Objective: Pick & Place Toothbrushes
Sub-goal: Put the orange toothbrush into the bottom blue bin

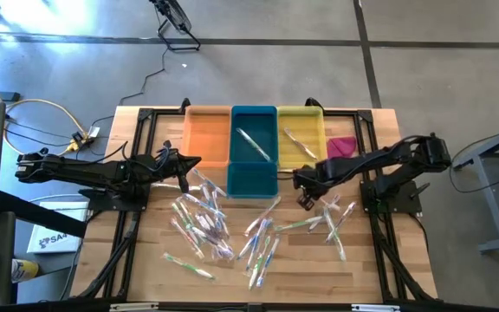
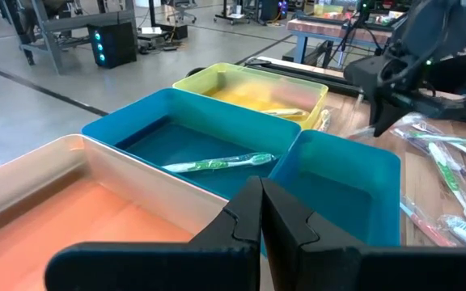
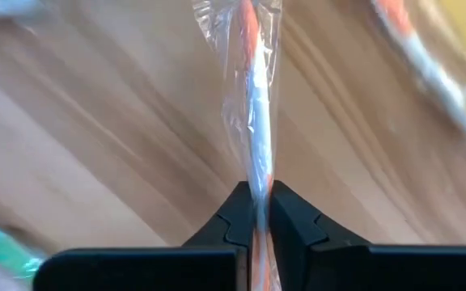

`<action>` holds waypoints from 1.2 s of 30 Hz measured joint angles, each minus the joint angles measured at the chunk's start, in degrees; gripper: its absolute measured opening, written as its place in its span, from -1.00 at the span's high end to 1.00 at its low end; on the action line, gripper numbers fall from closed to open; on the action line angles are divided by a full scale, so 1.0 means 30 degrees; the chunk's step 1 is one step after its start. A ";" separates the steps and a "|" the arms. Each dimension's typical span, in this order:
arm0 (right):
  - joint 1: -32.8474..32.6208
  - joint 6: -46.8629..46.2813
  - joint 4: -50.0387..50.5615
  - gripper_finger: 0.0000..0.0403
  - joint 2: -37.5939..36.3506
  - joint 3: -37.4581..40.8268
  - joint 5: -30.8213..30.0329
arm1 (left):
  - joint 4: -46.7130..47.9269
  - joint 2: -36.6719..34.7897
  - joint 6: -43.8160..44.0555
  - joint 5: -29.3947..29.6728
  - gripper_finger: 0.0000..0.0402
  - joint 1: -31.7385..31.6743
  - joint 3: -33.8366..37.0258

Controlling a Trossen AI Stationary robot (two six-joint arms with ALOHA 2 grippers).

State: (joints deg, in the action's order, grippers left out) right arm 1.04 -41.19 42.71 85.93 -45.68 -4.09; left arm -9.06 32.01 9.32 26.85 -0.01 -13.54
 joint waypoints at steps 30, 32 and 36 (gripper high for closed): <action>0.3382 0.9131 0.8859 0.92 -0.0994 -0.9555 -0.3180 | 0.0000 0.0007 0.0066 -0.0015 1.00 0.0007 0.0000; 0.3732 0.9268 0.8134 0.92 -0.1264 -0.9555 -0.3172 | -0.0021 0.0000 0.0066 -0.0015 1.00 0.0005 0.0000; 0.4338 1.0427 0.5999 0.92 -0.1502 -0.9547 -0.2712 | -0.0024 0.0000 0.0066 -0.0015 1.00 0.0007 0.0000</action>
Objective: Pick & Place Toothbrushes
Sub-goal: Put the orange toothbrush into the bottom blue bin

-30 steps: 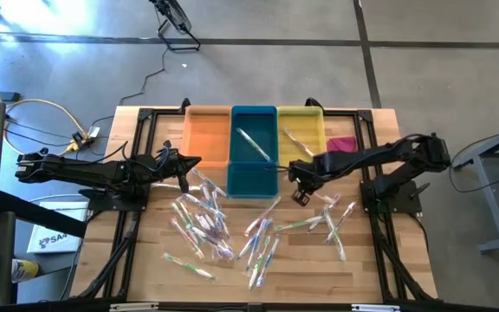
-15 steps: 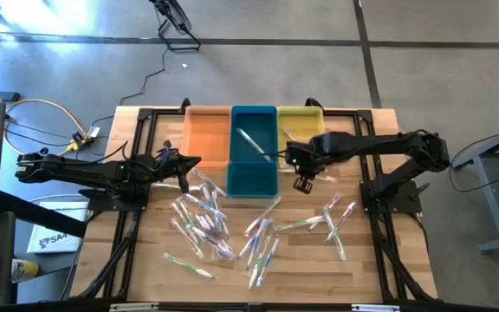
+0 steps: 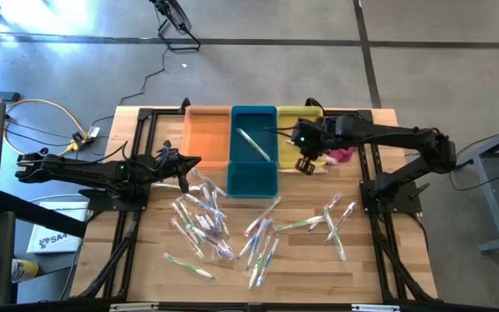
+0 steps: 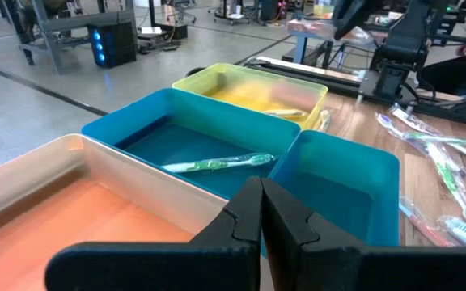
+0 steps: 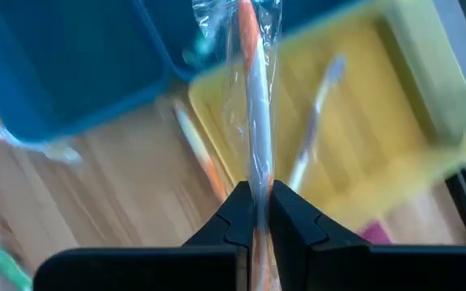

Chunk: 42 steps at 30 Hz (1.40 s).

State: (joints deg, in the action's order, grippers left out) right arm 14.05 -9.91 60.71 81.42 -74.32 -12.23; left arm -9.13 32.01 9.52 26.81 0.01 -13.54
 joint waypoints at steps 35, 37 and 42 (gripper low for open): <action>-0.1438 0.1668 -1.8368 0.92 0.6511 0.1638 0.8421 | 0.0068 0.0000 -0.0015 0.0000 1.00 0.0000 0.0000; -0.1438 0.1668 -1.8336 0.92 0.6923 0.1638 0.8414 | 0.0068 0.0007 -0.0015 0.0000 1.00 -0.0007 0.0000; -0.1437 0.1620 -1.8305 0.92 0.7608 0.1638 0.8756 | 0.0068 0.0004 -0.0015 0.0000 1.00 -0.0002 0.0000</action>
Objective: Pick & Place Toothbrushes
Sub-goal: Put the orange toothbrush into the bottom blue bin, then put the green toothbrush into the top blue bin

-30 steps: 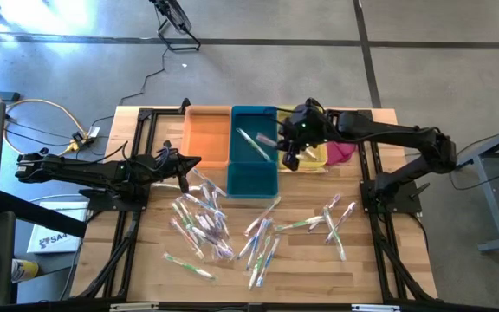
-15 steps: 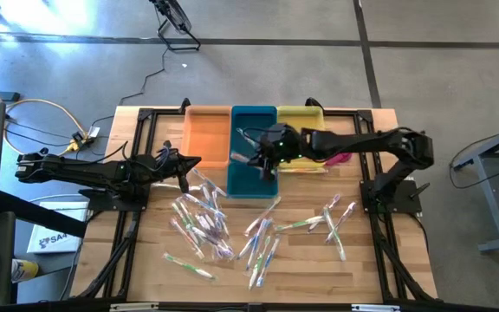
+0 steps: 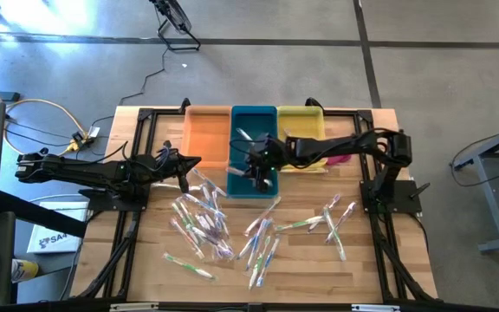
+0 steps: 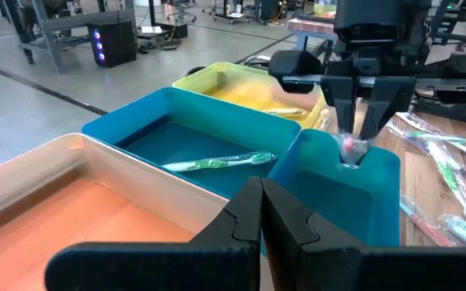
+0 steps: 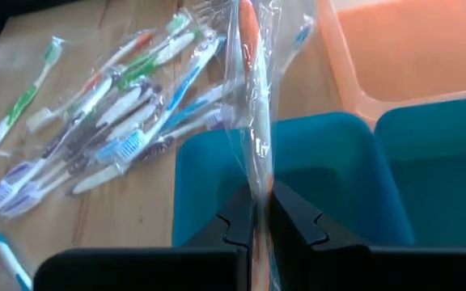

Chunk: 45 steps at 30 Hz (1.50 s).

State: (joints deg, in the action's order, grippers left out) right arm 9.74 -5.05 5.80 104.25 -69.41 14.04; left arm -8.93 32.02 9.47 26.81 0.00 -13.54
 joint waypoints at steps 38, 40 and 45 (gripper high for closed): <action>-0.0026 -0.1241 0.0784 0.52 0.1041 -0.0015 -0.1524 | 0.0015 0.0001 0.0007 0.0002 1.00 -0.0003 -0.0002; 0.0076 -0.1244 0.0645 0.45 0.1041 -0.0017 -0.1082 | 0.0017 0.0001 0.0007 0.0004 1.00 0.0002 -0.0007; 0.0409 -0.1258 0.0554 0.38 0.0936 -0.0481 0.0304 | 0.0015 0.0003 0.0007 0.0000 1.00 -0.0005 -0.0001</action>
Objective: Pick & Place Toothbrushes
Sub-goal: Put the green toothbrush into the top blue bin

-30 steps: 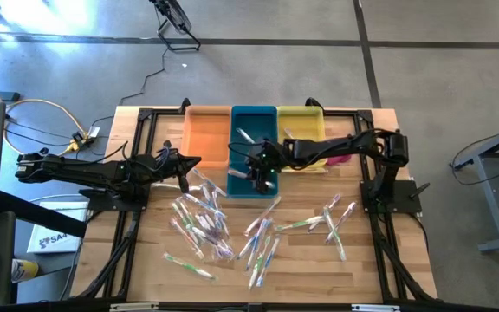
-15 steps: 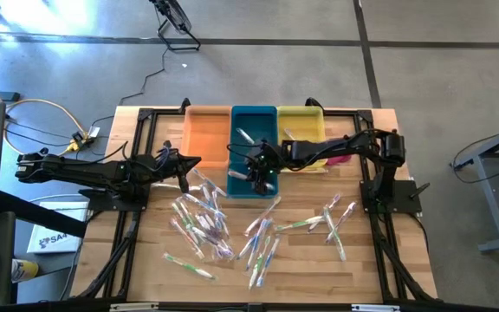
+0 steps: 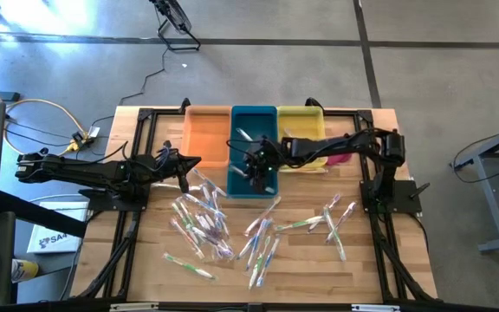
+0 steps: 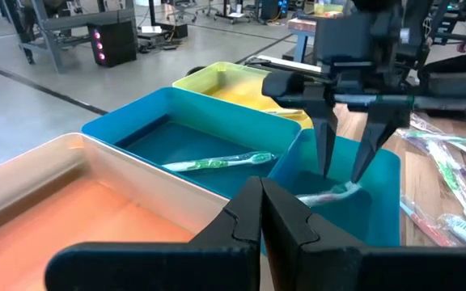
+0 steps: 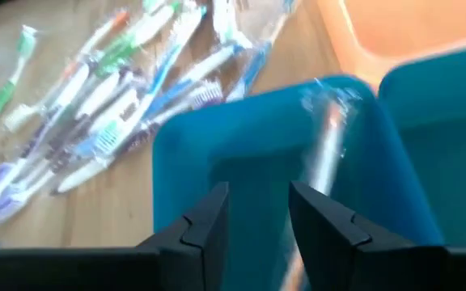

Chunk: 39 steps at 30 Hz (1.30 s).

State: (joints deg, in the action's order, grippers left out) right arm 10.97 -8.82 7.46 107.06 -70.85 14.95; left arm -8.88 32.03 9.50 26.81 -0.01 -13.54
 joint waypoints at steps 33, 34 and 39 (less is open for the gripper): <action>0.0122 0.1882 0.5360 0.99 -0.5105 -0.0016 0.0415 | 0.0123 -0.0006 0.0000 0.0000 1.00 0.0002 0.0001; 0.0129 0.1882 0.5226 0.99 -0.5358 0.0105 0.0425 | 0.0180 -0.0007 0.0000 0.0000 1.00 0.0000 0.0001; 0.0071 0.1476 0.4069 0.99 -0.7168 0.1722 -0.0684 | 0.0504 0.0000 0.0000 0.0000 1.00 0.0001 -0.0006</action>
State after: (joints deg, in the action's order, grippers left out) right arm 11.18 -4.40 19.67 85.55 -65.68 12.90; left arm -7.37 32.03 9.50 26.81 -0.01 -13.56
